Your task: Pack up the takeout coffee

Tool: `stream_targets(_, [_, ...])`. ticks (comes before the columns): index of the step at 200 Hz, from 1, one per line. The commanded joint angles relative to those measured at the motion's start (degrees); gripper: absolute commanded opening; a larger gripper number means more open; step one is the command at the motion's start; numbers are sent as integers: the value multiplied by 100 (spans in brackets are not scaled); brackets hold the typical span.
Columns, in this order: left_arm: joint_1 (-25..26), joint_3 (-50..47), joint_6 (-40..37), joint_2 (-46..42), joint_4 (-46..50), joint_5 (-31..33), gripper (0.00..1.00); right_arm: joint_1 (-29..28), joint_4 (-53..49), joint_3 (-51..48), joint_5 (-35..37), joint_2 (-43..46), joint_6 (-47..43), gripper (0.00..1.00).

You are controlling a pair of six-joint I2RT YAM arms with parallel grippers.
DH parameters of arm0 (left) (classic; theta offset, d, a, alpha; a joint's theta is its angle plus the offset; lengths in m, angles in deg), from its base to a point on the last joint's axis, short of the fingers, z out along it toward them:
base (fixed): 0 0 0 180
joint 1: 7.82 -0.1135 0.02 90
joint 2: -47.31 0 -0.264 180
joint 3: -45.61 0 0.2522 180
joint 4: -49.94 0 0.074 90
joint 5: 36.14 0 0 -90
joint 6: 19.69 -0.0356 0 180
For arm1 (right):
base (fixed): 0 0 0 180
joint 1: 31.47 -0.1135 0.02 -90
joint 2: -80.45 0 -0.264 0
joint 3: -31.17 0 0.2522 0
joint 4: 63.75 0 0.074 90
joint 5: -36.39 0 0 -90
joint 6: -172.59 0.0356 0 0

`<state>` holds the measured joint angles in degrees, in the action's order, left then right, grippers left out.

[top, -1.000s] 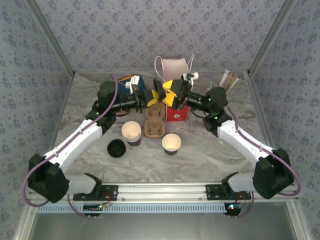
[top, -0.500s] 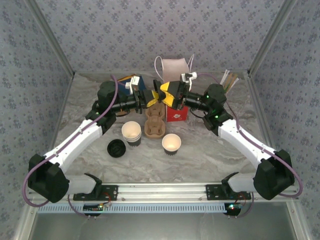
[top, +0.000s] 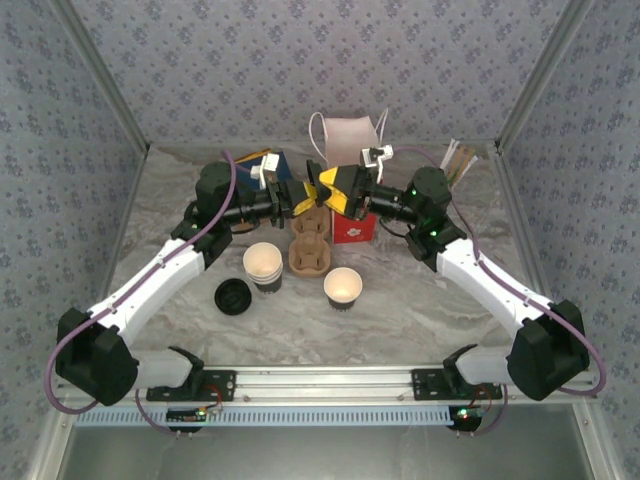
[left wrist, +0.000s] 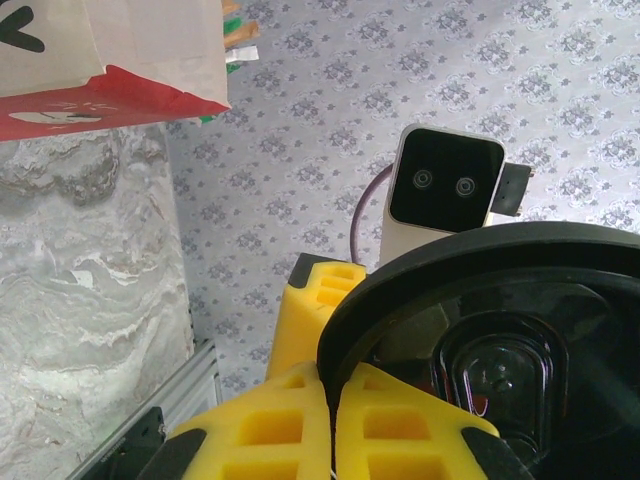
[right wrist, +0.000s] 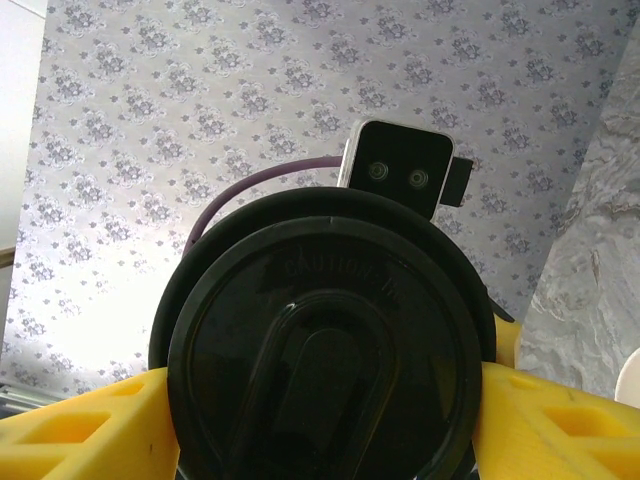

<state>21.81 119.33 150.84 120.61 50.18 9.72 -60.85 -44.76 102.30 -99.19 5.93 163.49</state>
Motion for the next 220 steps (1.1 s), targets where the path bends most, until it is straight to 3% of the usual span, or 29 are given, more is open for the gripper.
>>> stream_targets(1, [16,169,-100,-17,-122,-64,12,-61,-23,101,-85,157,-85,71])
stream_targets(21, [3,155,-113,-35,-102,-52,14,-41,-24,92,-82,194,-85,70])
stream_targets(41, [-22,140,-117,-53,-86,-57,25,-8,-54,90,-65,226,-96,70])
stream_targets(125, [-328,86,-158,-258,80,-130,34,199,-338,-99,-7,405,-283,70])
stream_targets(144, [-528,115,-336,-412,449,-186,36,229,-1167,-55,4,536,-889,70])
stream_targets(171, [-898,172,-741,-714,1216,-155,41,157,-3188,222,239,770,-2418,72])
stream_targets(201, [-1097,743,-2031,-917,3344,381,49,63,-4833,379,728,909,-3786,72])
stream_targets(220, [-1099,966,-2518,-970,4118,770,53,-30,-5457,369,1063,972,-4380,73])
